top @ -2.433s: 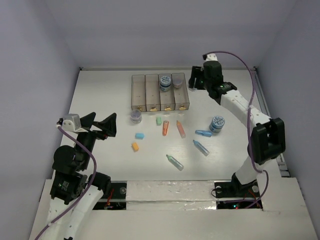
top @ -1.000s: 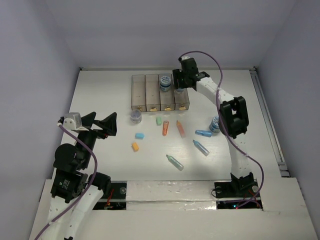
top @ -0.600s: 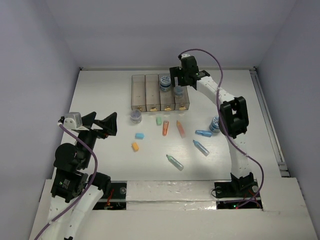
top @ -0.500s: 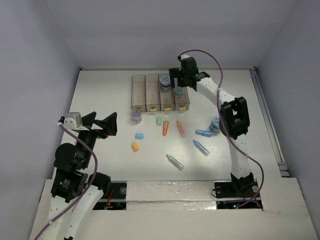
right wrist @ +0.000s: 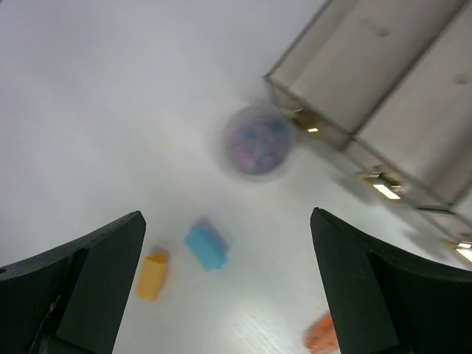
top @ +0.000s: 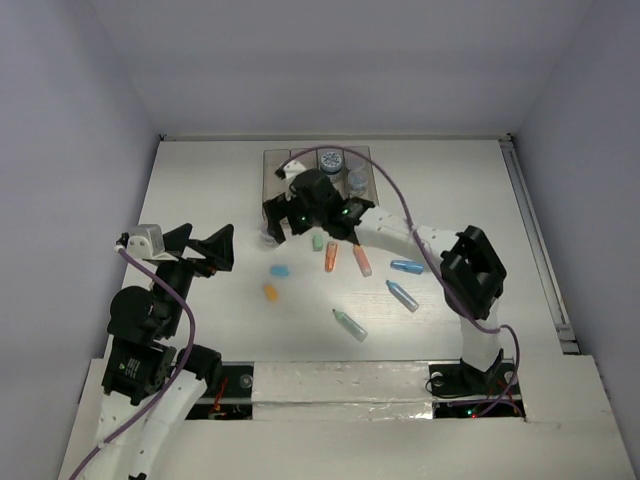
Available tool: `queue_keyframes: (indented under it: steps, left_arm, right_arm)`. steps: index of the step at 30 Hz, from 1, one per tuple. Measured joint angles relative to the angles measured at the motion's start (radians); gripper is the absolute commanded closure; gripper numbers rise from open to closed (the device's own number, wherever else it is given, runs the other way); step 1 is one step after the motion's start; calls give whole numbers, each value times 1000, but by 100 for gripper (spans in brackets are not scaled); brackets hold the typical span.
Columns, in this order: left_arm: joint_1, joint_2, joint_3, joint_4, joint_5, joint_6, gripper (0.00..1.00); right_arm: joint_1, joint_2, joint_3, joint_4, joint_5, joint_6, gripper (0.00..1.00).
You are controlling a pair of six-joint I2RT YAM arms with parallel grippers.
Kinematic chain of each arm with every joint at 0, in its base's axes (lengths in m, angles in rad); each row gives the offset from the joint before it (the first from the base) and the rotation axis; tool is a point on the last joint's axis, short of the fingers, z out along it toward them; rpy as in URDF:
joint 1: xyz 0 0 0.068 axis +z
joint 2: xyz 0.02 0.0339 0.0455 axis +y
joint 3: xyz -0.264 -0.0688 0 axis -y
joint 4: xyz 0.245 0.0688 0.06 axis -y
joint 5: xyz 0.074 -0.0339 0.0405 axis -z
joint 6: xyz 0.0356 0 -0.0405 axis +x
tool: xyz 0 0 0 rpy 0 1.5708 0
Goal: Sort the stationery into containers
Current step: Pick up the stationery from the center of the board.
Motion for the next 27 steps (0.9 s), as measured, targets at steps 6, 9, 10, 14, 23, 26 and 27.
queue_keyframes:
  steps: [6,9,10,14,23,26,27]
  left_arm:
    - [1,0,0,0,0,0,1]
    - [1,0,0,0,0,0,1]
    - [1,0,0,0,0,0,1]
    - [1,0,0,0,3,0,1]
    - [1,0,0,0,4,0,1]
    - [1,0,0,0,5,0,1]
    - [1,0,0,0,5,0,1]
  right_arm:
    - [102,21,-112,132,24,87,0]
    - [96,64,-139,192,61,125,0]
    - [90,87,-139,206,78,137,0]
    - [77,165,-128,238,118,157,0]
    - [76,272,-62,312,143,167,0]
    - [76,290,-38,327,148,167,1]
    - [76,295,-33,333,150,167,1]
